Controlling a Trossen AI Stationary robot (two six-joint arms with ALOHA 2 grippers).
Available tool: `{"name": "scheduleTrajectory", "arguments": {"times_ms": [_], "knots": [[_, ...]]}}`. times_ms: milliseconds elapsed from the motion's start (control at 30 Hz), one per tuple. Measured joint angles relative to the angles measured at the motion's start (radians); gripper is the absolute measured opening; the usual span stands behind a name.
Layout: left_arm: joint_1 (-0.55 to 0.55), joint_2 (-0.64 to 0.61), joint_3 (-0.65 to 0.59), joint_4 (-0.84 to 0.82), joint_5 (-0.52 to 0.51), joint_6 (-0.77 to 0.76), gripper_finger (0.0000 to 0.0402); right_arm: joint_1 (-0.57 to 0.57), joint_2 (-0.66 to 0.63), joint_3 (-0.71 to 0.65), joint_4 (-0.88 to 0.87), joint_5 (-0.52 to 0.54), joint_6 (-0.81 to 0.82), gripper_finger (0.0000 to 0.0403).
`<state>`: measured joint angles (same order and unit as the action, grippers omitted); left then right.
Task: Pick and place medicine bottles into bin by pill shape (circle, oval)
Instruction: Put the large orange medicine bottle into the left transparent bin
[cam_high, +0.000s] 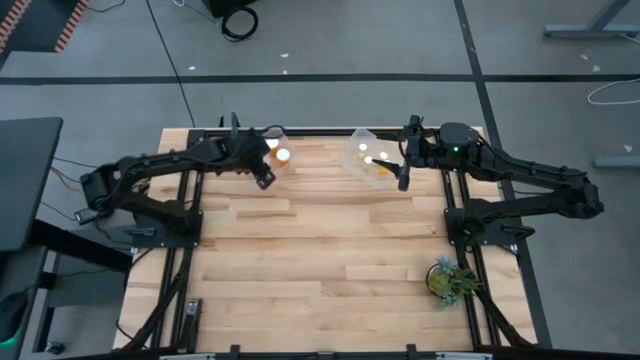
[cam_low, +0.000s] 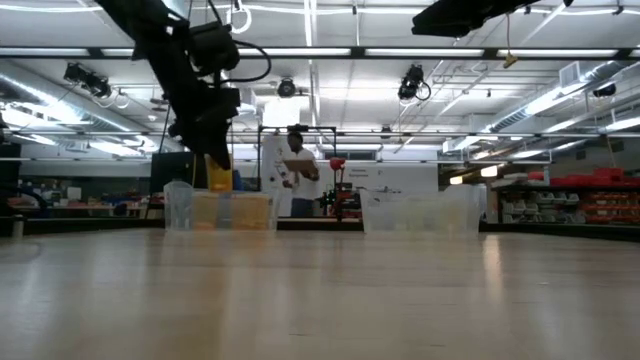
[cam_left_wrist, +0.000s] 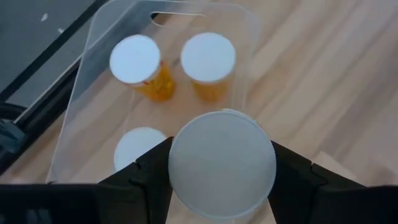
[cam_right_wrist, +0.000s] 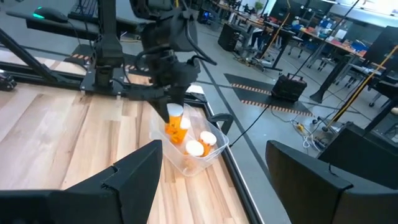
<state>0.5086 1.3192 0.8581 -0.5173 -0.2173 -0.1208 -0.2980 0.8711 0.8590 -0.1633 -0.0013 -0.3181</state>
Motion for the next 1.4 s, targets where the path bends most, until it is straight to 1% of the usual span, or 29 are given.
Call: {"name": "scheduleTrajectory", "arguments": {"times_ms": [200,433,633,733,900,1133,1267,1400], "knots": [[0.03,-0.002,-0.101,0.162,0.0,-0.011,0.0218,0.0,0.0,0.0,0.0,0.0,0.0,0.0294],[0.057,0.0,-0.148,0.237,0.0,-0.042,0.0212,0.0,0.0,0.0,0.005,0.0,0.0,0.0294],[0.056,0.03,-0.15,0.249,0.001,-0.051,0.0219,0.0,0.0,0.0,0.005,0.0,0.0,0.0294],[0.063,0.047,-0.15,0.261,-0.009,-0.031,0.0221,0.0,0.0,0.0,0.007,0.0,0.0,0.0294],[0.08,0.048,-0.149,0.272,-0.027,-0.024,0.0213,0.0,0.0,0.0,0.007,0.0,0.0,0.0294],[0.079,0.048,-0.149,0.257,-0.047,0.003,0.0218,0.0,0.0,0.0,0.008,0.0,0.0,0.0294],[0.079,0.048,-0.149,0.256,-0.075,0.012,0.0214,0.0,0.0,0.0,0.008,0.0,0.0,0.0294],[0.076,0.048,-0.149,0.26,-0.072,0.012,0.0215,0.0,0.0,0.0,0.008,0.0,0.0,0.0294]]}}
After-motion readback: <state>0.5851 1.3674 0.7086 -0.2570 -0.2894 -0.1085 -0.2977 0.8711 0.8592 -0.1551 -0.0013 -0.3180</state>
